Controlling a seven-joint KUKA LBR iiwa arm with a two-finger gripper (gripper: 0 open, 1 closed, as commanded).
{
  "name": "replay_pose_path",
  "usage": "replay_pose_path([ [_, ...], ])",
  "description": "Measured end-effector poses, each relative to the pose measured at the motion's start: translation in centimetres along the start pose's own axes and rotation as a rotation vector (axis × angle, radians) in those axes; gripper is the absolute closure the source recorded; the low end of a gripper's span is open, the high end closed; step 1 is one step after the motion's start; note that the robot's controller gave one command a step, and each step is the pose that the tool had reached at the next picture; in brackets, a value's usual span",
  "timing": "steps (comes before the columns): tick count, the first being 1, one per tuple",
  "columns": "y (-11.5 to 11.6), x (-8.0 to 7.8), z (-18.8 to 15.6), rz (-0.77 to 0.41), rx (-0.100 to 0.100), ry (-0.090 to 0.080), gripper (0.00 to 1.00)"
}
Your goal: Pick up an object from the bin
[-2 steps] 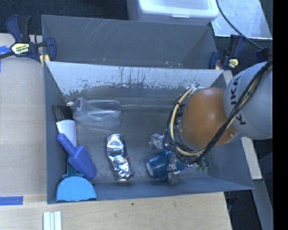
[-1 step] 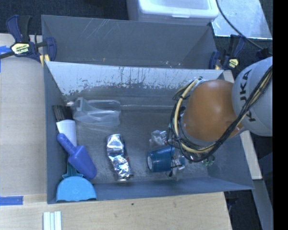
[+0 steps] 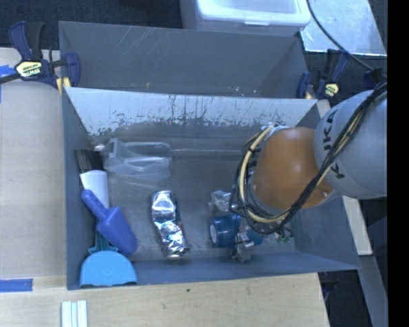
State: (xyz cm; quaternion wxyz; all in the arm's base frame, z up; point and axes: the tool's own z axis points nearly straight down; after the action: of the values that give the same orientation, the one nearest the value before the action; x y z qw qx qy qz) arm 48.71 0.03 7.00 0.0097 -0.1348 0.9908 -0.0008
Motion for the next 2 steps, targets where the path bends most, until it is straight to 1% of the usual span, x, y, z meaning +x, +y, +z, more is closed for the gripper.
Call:
replay_pose_path([
  [1, -2.5, -0.8, 0.0, -0.056, 0.002, -0.002, 0.0],
  [2, -0.3, -0.2, -0.1, -0.013, 0.0, 0.0, 1.0],
])
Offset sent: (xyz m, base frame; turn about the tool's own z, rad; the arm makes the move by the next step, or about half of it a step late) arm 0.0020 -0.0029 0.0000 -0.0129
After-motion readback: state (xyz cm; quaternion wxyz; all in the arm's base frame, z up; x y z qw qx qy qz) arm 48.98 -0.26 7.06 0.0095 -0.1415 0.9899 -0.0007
